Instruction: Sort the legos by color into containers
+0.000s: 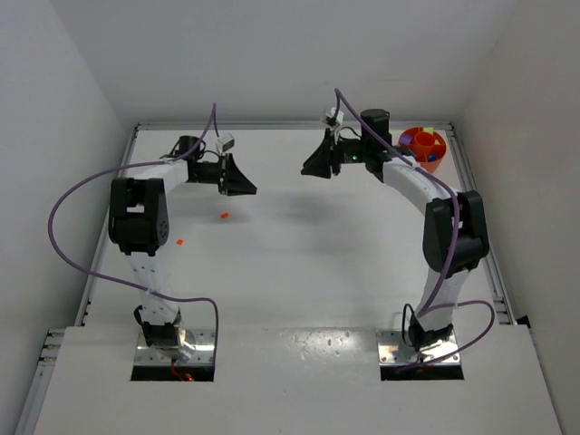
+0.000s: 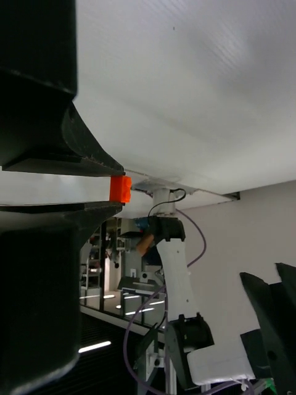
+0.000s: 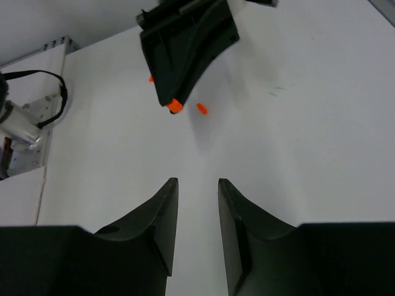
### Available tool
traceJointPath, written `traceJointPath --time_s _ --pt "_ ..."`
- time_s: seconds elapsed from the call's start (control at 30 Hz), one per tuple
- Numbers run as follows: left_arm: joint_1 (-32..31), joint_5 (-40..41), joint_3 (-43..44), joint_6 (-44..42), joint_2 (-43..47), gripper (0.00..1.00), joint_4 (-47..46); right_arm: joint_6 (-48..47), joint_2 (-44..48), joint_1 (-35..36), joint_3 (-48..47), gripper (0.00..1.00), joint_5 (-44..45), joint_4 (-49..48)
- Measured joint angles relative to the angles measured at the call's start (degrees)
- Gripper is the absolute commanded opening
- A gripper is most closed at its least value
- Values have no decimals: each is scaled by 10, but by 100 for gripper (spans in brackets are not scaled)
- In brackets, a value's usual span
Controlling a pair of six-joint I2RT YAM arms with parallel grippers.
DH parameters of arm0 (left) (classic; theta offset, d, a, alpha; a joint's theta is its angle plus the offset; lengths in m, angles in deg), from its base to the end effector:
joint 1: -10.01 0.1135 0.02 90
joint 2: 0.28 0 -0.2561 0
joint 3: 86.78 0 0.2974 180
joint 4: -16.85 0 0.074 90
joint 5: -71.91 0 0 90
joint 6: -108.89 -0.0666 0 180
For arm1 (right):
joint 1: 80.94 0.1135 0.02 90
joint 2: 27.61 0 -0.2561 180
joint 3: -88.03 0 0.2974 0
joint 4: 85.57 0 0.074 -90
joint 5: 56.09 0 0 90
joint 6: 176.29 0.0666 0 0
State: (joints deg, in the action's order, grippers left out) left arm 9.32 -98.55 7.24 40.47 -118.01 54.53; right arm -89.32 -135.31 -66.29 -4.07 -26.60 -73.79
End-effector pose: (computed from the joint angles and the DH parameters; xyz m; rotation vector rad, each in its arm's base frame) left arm 0.4514 -0.0711 0.1459 0.0689 2.2840 -1.9640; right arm 0.4489 0.1773 0.2284 -0.9401 1.7406 1.1967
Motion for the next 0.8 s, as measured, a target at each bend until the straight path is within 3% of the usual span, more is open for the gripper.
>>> traceJointPath --time_s 0.17,0.5,0.8 --pt "-15 -23 0 31 0 6 -31 7 0 36 0 33 -38 -26" --pt "-35 -31 -27 49 11 6 -45 -131 -2 91 -20 43 -70 107" --pt "-73 -34 -50 49 45 6 -47 -191 -16 100 -34 46 -59 146"
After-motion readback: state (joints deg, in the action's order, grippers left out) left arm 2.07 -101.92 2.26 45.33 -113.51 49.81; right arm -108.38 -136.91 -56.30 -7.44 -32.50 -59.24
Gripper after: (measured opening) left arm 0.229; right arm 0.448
